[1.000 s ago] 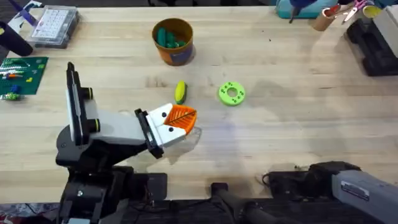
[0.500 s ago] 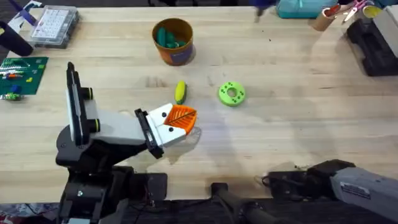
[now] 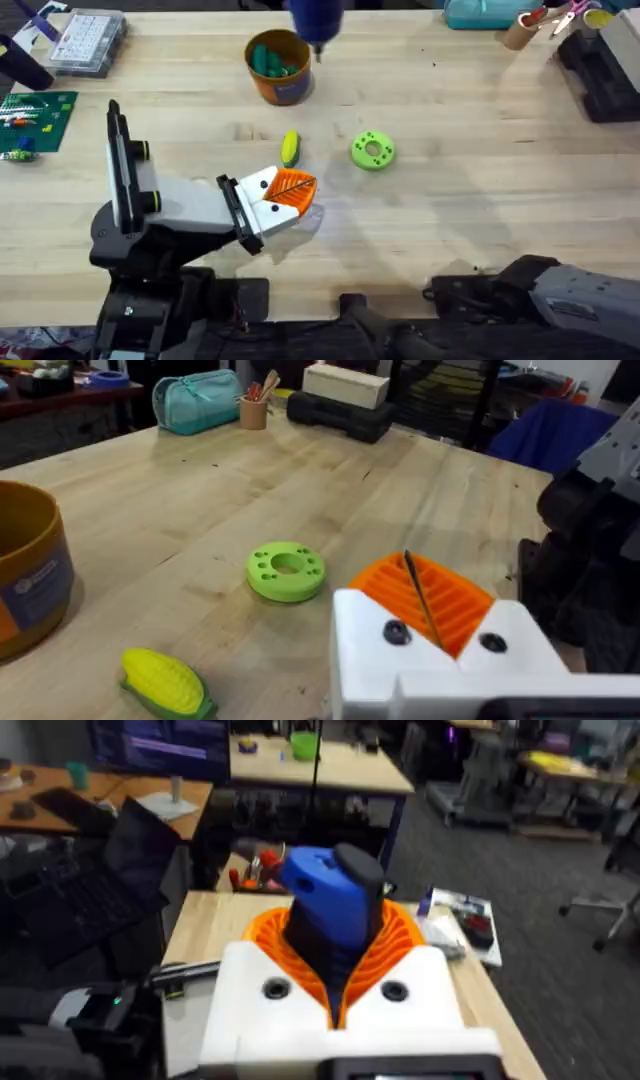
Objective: Pick up the gripper from the table and insert it into the empty holder that is missing its gripper. Then pick up a screw, insert it into the mounting hole, and use the screwdriver to tighten it. Finally, clean up the table by picking up the vegetable and placing it into the bucket.
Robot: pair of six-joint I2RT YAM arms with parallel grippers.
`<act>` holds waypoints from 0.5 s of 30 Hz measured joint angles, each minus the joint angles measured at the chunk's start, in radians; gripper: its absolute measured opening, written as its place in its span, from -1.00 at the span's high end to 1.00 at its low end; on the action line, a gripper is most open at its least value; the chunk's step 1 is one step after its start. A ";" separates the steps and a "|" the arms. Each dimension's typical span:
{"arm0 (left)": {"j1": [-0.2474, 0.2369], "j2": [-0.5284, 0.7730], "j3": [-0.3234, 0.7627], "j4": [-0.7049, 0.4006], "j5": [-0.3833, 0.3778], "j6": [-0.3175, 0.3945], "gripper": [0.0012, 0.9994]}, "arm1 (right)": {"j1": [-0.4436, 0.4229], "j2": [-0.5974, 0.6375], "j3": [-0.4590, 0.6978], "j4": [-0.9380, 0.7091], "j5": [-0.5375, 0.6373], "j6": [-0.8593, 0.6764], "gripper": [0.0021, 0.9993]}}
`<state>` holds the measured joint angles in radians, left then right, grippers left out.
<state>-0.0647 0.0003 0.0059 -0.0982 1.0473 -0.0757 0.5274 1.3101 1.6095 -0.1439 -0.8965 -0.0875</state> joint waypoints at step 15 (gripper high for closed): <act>0.000 0.000 0.000 0.000 0.000 0.000 0.97 | 0.055 -0.003 -0.298 0.407 -0.088 0.147 0.95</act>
<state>-0.0647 0.0006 0.0059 -0.0982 1.0473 -0.0757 0.5821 1.3067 1.3113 0.2630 -0.9843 0.0596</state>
